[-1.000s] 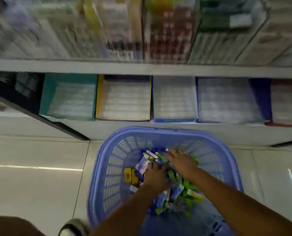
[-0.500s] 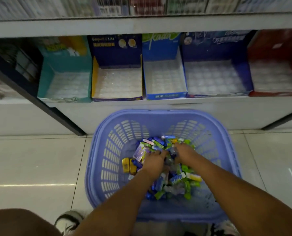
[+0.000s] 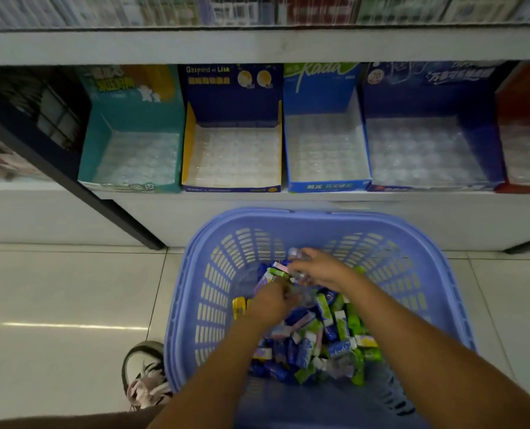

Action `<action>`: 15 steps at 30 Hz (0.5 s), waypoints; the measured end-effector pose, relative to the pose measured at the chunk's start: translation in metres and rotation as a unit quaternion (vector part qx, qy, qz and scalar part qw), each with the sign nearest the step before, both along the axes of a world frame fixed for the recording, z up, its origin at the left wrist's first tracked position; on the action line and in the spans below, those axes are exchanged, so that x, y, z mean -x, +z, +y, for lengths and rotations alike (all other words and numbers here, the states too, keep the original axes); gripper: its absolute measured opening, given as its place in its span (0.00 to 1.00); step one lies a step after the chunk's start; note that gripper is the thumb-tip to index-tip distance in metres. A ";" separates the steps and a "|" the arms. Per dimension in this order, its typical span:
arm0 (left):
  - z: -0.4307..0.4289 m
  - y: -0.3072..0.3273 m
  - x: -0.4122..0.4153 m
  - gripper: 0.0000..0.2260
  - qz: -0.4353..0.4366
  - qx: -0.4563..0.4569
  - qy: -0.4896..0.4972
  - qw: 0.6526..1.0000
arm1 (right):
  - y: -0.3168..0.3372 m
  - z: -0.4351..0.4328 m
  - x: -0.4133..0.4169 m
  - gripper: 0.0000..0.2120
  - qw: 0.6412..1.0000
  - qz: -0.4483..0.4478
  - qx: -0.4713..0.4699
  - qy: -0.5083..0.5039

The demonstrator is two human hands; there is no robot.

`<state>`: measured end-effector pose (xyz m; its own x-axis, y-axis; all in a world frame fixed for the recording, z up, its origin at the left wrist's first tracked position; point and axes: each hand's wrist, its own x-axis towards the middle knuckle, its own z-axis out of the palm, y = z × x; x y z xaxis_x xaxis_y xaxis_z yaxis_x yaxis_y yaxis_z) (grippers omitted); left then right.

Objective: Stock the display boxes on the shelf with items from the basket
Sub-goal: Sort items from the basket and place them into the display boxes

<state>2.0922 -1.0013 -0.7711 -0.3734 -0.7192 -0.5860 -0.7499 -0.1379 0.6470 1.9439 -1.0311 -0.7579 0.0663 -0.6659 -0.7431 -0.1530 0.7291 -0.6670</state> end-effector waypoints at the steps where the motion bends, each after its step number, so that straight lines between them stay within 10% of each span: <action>1: -0.005 0.001 -0.011 0.10 -0.016 -0.054 0.066 0.996 | -0.005 -0.005 -0.014 0.09 0.999 -0.037 -0.014 -0.007; 6: -0.014 -0.016 -0.037 0.05 0.105 -0.263 0.446 0.849 | -0.016 -0.016 -0.051 0.08 0.965 -0.220 -0.076 -0.124; 9: -0.020 -0.026 -0.036 0.08 0.158 -0.284 0.557 0.764 | -0.009 -0.009 -0.035 0.11 0.971 -0.175 -0.068 -0.148; 12: -0.038 -0.030 -0.030 0.12 0.154 -0.268 0.570 0.762 | -0.003 0.015 0.008 0.13 0.989 0.138 0.039 -0.028; 15: -0.047 -0.027 -0.022 0.22 0.239 -0.247 0.576 0.741 | 0.000 0.046 0.056 0.15 0.845 0.473 0.054 0.244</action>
